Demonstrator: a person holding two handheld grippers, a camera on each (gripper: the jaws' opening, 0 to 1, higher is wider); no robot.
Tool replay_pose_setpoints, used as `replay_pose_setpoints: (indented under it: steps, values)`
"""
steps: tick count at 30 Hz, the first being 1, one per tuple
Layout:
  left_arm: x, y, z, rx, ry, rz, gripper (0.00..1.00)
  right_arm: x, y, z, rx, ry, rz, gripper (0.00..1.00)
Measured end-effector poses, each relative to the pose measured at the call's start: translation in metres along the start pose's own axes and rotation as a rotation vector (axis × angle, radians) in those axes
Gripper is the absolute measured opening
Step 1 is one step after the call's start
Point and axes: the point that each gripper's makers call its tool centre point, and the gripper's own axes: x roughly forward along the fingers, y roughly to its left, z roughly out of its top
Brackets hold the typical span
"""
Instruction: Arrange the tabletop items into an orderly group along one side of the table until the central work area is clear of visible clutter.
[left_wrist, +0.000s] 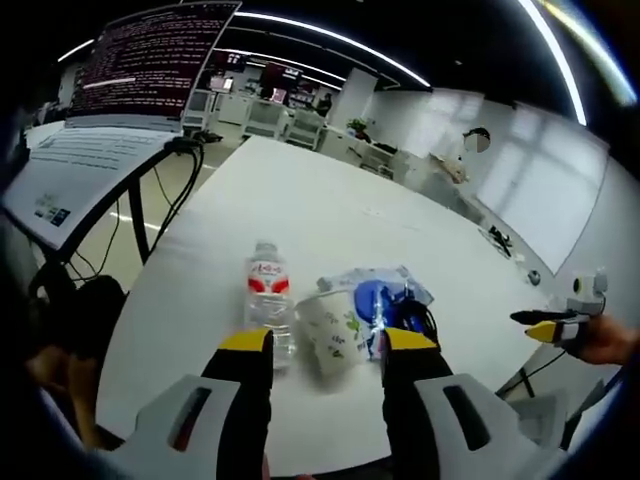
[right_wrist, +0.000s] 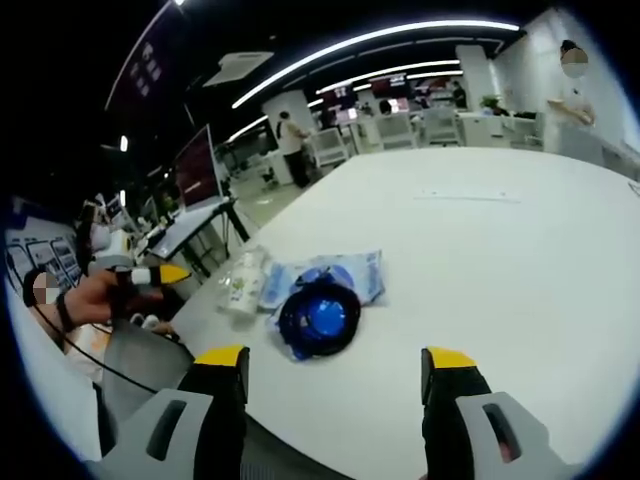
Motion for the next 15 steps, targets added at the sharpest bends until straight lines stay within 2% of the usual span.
replay_pose_setpoints:
  steps: [10, 15]
  values:
    - [0.011, 0.009, 0.0, -0.002, 0.009, 0.008, 0.42, 0.003, 0.002, 0.001, -0.004, 0.002, 0.001, 0.71]
    - [0.023, 0.02, 0.004, -0.008, 0.015, 0.013, 0.41, 0.005, 0.005, -0.001, -0.009, 0.011, 0.001, 0.71]
